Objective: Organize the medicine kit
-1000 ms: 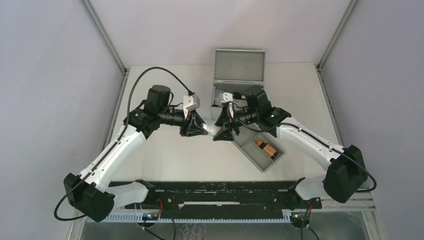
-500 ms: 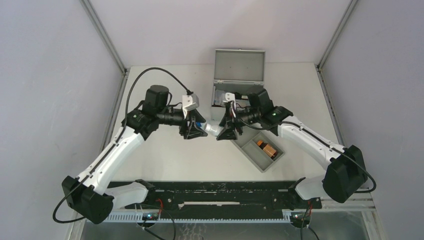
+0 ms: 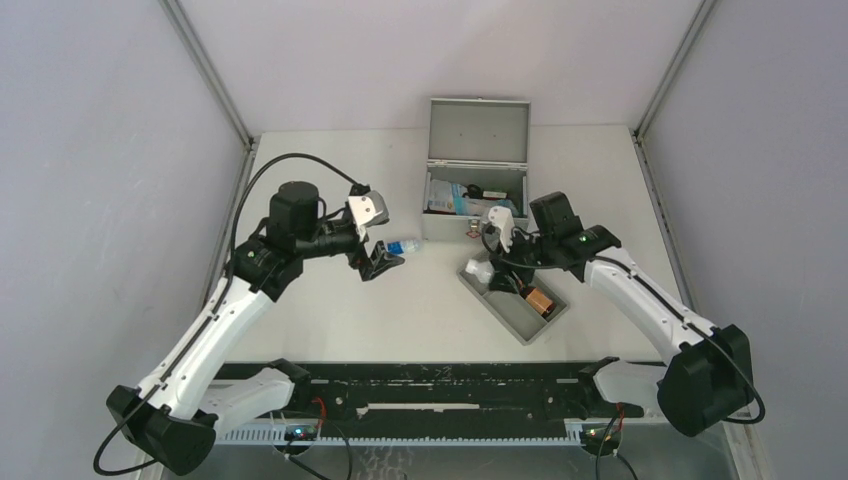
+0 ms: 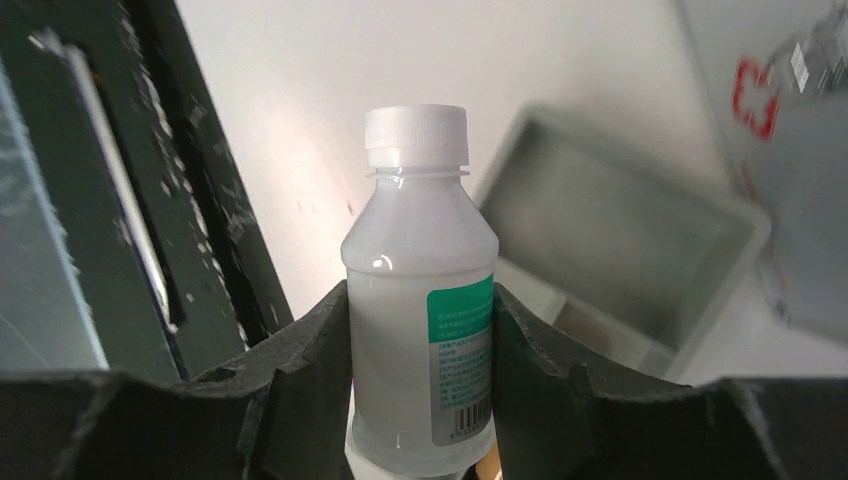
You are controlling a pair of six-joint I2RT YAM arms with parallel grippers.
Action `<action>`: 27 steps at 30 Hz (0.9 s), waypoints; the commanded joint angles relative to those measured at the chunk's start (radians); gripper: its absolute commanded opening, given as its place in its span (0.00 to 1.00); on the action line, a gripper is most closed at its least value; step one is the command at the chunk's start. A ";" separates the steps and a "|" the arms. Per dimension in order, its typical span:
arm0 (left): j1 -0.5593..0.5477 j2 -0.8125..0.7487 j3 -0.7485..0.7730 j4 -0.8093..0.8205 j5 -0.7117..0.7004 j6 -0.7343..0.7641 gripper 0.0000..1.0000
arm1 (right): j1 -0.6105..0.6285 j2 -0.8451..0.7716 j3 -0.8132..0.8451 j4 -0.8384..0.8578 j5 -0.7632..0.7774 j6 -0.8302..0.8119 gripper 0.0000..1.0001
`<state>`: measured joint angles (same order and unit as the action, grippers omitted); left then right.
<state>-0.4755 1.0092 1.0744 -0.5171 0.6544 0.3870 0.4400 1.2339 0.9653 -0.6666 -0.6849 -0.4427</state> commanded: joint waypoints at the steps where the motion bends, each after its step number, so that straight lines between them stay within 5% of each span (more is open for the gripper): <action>1: -0.003 -0.023 -0.035 0.054 -0.068 0.029 0.91 | -0.007 -0.070 -0.047 -0.110 0.182 -0.098 0.34; 15: -0.003 -0.027 -0.039 0.054 -0.090 0.037 0.93 | 0.084 0.008 -0.145 -0.063 0.468 -0.011 0.34; 27: -0.002 -0.040 -0.061 0.070 -0.095 0.037 0.95 | 0.138 0.092 -0.139 -0.066 0.538 0.084 0.35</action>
<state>-0.4755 0.9943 1.0317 -0.4881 0.5652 0.4080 0.5484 1.3163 0.8059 -0.7555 -0.1753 -0.4084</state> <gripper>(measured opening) 0.944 0.453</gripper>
